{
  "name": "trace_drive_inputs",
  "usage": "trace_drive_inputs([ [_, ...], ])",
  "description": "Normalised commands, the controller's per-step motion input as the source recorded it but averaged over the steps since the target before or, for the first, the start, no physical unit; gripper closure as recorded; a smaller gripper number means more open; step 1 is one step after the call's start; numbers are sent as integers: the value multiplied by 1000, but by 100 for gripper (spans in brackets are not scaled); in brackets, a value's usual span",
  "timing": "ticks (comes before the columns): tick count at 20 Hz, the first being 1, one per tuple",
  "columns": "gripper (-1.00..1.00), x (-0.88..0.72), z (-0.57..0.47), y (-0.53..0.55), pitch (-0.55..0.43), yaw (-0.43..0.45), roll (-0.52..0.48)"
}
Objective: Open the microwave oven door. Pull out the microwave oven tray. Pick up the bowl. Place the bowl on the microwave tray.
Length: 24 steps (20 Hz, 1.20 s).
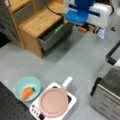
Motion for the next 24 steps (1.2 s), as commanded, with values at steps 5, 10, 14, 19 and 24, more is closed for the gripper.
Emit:
trace_drive_inputs([
  [5,-100,-106,-1,248,-31,27,163],
  [10,-100,234,23,156,-15,16,154],
  [14,-100,215,64,193,23,-19,152],
  [19,-100,123,80,331,49,-33,245],
  [24,-100,12,54,424,29,-9,257],
])
